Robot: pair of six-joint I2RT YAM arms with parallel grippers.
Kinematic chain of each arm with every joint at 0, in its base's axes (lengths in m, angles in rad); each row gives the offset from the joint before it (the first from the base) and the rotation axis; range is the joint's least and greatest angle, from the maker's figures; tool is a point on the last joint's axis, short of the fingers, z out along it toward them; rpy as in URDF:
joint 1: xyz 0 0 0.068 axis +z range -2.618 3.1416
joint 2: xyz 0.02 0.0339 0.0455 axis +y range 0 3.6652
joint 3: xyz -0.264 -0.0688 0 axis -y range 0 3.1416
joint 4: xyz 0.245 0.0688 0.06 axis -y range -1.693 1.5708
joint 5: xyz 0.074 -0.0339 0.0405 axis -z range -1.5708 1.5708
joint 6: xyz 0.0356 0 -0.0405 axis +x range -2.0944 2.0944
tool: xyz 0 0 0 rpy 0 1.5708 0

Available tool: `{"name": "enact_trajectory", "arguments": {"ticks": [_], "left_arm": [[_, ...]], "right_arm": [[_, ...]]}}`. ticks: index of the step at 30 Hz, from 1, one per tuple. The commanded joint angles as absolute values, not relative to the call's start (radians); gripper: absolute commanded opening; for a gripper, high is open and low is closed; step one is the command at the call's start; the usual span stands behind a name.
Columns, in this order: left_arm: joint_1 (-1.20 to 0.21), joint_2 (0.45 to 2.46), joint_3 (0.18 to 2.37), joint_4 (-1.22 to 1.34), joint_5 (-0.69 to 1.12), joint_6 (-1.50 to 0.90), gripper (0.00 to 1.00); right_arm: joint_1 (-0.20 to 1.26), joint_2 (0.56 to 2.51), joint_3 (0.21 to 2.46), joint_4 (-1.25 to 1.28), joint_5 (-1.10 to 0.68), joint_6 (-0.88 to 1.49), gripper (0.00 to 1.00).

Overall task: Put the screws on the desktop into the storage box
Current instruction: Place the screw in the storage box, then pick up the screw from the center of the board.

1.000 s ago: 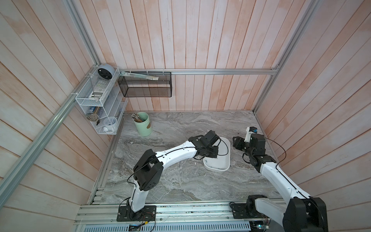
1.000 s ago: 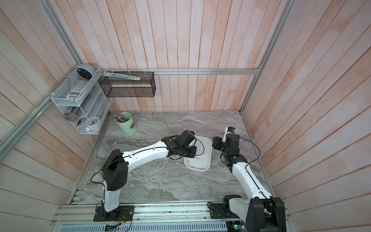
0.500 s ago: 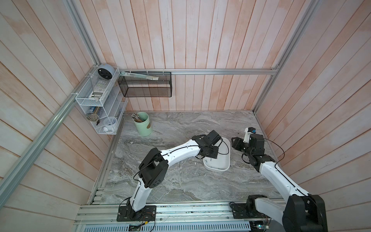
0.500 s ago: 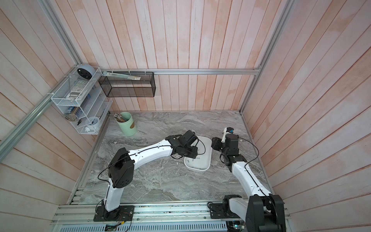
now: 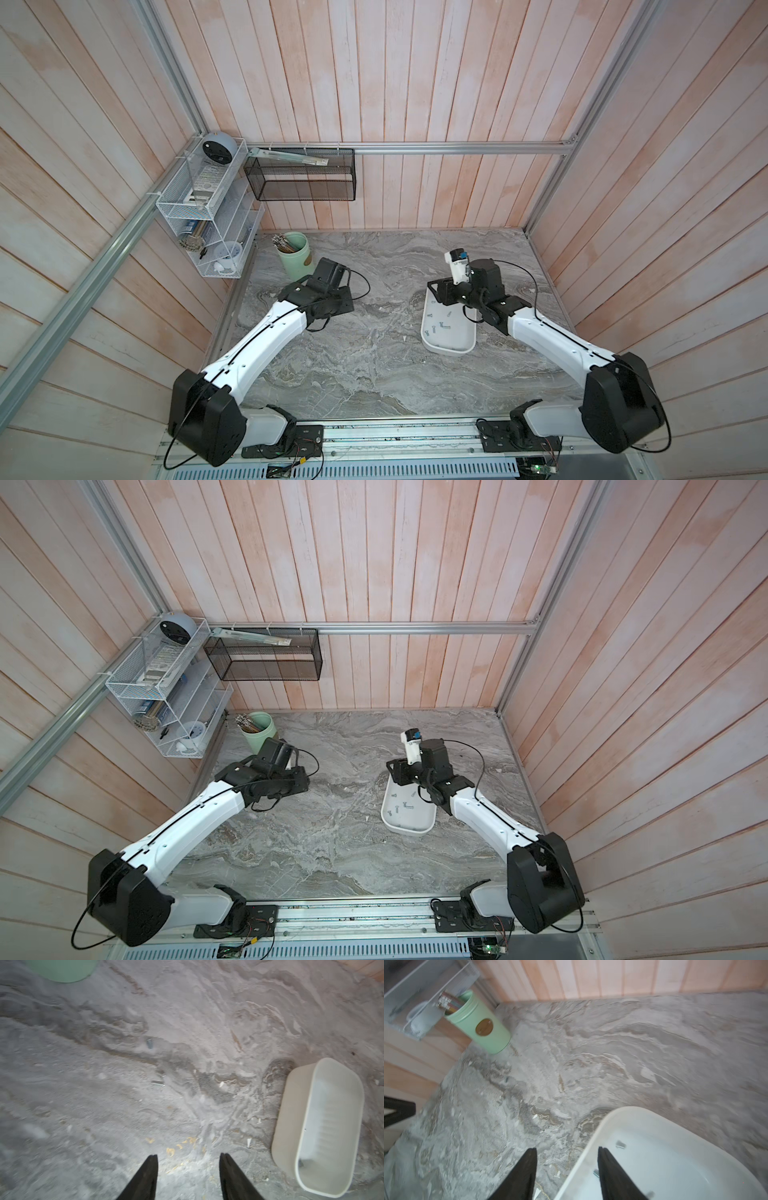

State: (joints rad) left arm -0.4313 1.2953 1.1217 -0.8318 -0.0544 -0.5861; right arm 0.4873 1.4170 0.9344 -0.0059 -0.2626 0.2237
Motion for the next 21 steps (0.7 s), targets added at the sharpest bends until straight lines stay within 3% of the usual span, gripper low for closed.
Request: {"name": "enact_trajectory", "arguments": {"ticks": [1,12,21], "left_arm": [[-0.42,1.213,1.133,-1.001,-0.137,-0.521,0.53],[-0.417,0.953,1.016,-1.004,-0.251,-0.462,0.53],[-0.417,0.907,0.988,-0.964,-0.244,-0.456,0.53]], "right_arm": [[0.586,1.567,1.084,-0.122,-0.297,0.092,0.5],[0.79,2.088,1.639,-0.371,-0.316,-0.041,0.48],[0.836,2.321,1.902,-0.481,-0.347,-0.066,0.48]]}}
